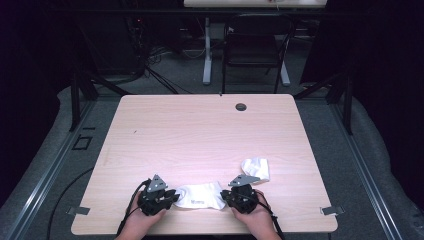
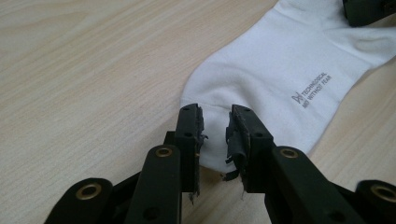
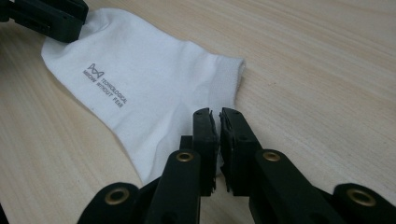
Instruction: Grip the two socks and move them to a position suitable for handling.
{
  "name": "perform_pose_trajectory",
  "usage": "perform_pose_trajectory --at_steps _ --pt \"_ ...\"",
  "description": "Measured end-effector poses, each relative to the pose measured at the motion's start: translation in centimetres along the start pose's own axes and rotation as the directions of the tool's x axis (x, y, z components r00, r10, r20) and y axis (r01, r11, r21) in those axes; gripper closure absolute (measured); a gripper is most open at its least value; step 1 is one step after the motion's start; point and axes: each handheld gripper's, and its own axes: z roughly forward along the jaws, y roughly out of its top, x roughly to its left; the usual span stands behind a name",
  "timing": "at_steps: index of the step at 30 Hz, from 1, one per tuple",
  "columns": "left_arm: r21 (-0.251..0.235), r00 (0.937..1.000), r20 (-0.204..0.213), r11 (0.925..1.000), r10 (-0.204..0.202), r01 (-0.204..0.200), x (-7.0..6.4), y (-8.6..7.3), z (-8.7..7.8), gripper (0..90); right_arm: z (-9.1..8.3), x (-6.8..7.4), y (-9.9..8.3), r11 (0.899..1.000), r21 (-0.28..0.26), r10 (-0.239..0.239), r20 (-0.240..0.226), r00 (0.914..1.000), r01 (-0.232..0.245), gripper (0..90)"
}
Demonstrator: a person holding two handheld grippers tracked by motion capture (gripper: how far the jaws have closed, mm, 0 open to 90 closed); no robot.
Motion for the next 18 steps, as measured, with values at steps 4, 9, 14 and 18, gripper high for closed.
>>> perform_pose_trajectory --at_steps 4,9,14,18 --pt "-0.001 0.9998 0.012 0.9999 -0.016 0.016 0.0 0.1 -0.1 68.8 -0.1 0.1 0.0 1.0 0.008 0.007 -0.012 0.9999 -0.007 82.8" --pt "-0.048 0.9995 0.025 0.9987 -0.019 0.02 0.2 0.6 -0.6 62.0 -0.8 0.0 0.3 1.0 -0.025 0.008 -0.007 0.9999 -0.009 77.2" --pt "-0.072 0.9997 0.011 0.9972 -0.02 0.021 0.7 0.9 -1.0 58.9 -1.6 -0.7 0.5 0.997 -0.066 0.031 0.012 0.9994 -0.03 74.1" --pt "-0.085 0.9997 -0.003 0.996 -0.025 0.025 1.3 1.1 -1.0 57.1 -2.3 -1.4 0.5 0.994 -0.094 0.053 0.044 0.9977 -0.048 71.8"
